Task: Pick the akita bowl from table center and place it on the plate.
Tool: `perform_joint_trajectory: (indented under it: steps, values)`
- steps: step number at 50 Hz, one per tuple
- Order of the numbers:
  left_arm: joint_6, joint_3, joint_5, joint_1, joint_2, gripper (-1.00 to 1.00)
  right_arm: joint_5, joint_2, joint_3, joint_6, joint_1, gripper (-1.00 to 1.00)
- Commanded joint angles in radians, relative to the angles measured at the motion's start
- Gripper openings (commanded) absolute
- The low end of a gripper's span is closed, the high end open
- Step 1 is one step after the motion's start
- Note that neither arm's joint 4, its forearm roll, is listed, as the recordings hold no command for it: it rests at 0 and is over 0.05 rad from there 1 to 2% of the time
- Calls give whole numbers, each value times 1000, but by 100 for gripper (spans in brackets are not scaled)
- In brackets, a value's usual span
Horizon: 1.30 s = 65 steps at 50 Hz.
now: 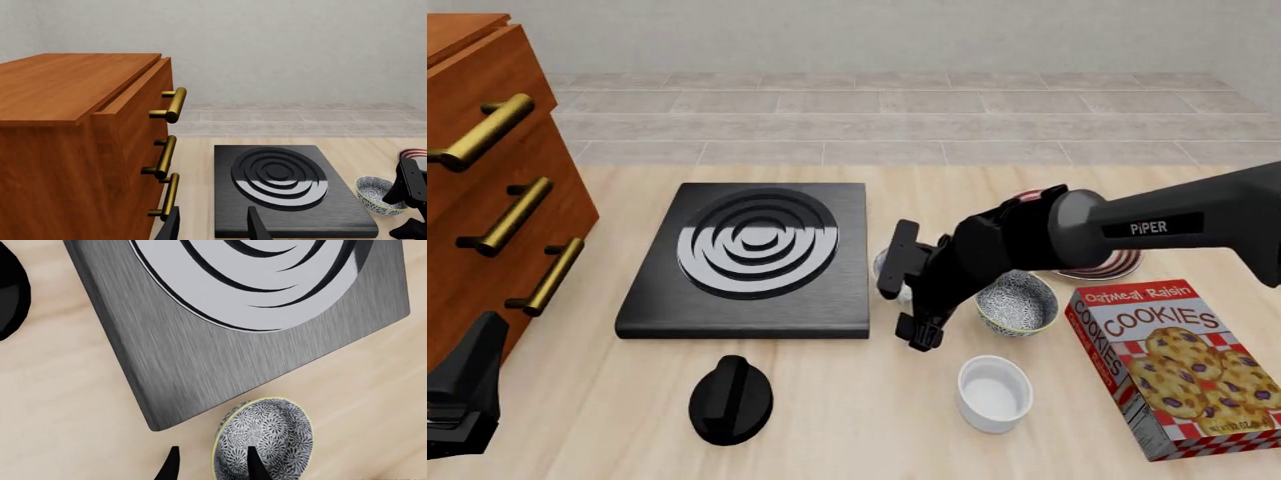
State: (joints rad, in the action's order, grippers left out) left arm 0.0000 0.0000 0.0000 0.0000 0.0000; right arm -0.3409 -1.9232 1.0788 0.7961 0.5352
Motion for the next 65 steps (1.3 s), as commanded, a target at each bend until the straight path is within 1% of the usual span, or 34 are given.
perform_joint_trajectory:
  steps: [1, 9, 11, 12, 15, 21, 22, 23, 24, 25, 26, 31, 34, 36, 38, 39, 40, 42, 44, 46, 50, 56, 61, 63, 64, 65]
  values:
    - [0, 0, 0, 0, 0, 100, 25, -37, 5, 19, -56, 100]
    - [0, 0, 0, 0, 0, 100, 34, -62, 2, 12, -58, 100]
    - [0, 0, 0, 0, 0, 100, 24, -65, 5, -18, -38, 100]
    - [0, 0, 0, 0, 0, 100, 22, -70, 2, -24, -34, 100]
    - [0, 0, 0, 0, 0, 100, 37, -82, -2, -15, -46, 100]
    - [0, 0, 0, 0, 0, 100, 35, -72, -3, -21, -47, 100]
    - [0, 0, 0, 0, 0, 100, 41, -60, -10, -14, -43, 100]
    - [0, 0, 0, 0, 0, 100, 62, -44, -30, 12, -45, 100]
    - [0, 0, 0, 0, 0, 100, 39, -49, -17, -14, -36, -100]
    - [0, 0, 0, 0, 0, 100, 40, -43, -15, -14, -39, -100]
    - [0, 0, 0, 0, 0, 100, 48, -36, -20, -2, -45, -100]
    - [0, 0, 0, 0, 0, 100, 42, -16, -35, 1, -39, -100]
    - [0, 0, 0, 0, 0, 100, 41, -2, -62, 25, -34, -100]
    - [0, 0, 0, 0, 0, 100, 35, 29, -43, 33, -43, -100]
    - [0, 0, 0, 0, 0, 100, 19, 49, -34, 53, -45, -100]
    - [0, 0, 0, 0, 0, 100, -2, 73, -26, 34, -16, -100]
    - [0, 0, 0, 0, 0, 100, -17, 73, -5, 25, -23, -100]
    - [0, 0, 0, 0, 0, 100, -20, 89, -12, 62, -33, -100]
    - [0, 0, 0, 0, 0, 100, -24, 106, -10, 85, -45, -100]
    - [0, 0, 0, 0, 0, 100, -43, 124, 3, 84, -42, -100]
    - [0, 0, 0, 0, 0, 100, -56, 157, -4, 106, -41, -100]
    - [0, 0, 0, 0, 0, 100, -118, 200, 27, 115, -49, -100]
    - [0, 0, 0, 0, 0, 100, -159, 218, 70, 129, -81, -100]
    - [0, 0, 0, 0, 0, 100, -190, 223, 99, 117, -101, -100]
    - [0, 0, 0, 0, 0, 100, -218, 215, 135, 78, -100, -100]
    - [0, 0, 0, 0, 0, 100, -228, 212, 152, 62, -99, -100]
